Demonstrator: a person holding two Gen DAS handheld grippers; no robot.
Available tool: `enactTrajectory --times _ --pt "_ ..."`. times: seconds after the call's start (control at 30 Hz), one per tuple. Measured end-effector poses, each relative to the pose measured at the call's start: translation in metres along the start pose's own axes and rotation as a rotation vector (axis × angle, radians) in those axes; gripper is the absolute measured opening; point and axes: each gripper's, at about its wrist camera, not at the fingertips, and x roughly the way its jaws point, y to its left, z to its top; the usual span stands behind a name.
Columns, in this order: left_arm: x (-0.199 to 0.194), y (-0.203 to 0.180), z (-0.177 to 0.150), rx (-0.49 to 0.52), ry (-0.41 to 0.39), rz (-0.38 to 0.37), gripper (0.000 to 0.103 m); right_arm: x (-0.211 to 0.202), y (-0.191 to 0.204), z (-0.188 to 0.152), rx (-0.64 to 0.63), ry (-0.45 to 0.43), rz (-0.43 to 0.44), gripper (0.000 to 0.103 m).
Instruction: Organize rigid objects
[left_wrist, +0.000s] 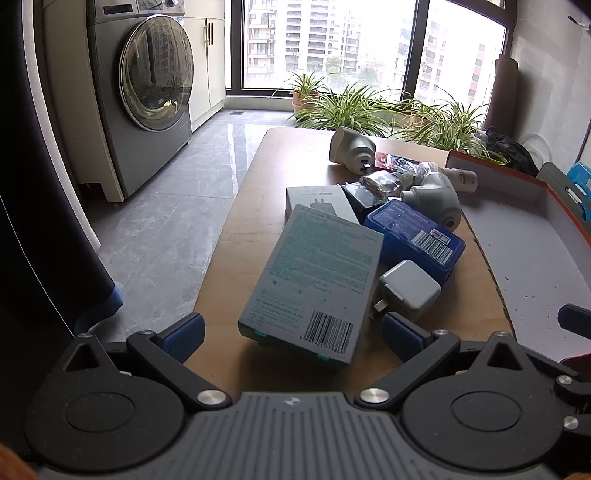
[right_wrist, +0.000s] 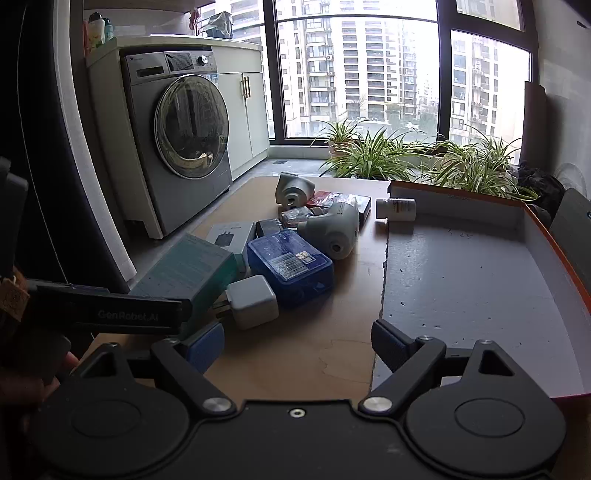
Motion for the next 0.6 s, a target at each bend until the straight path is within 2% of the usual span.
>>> enactTrajectory --times 0.6 --pt "0.008 0.0 0.002 0.02 0.013 -0.012 0.103 0.012 0.005 0.002 -0.024 0.04 0.006 0.102"
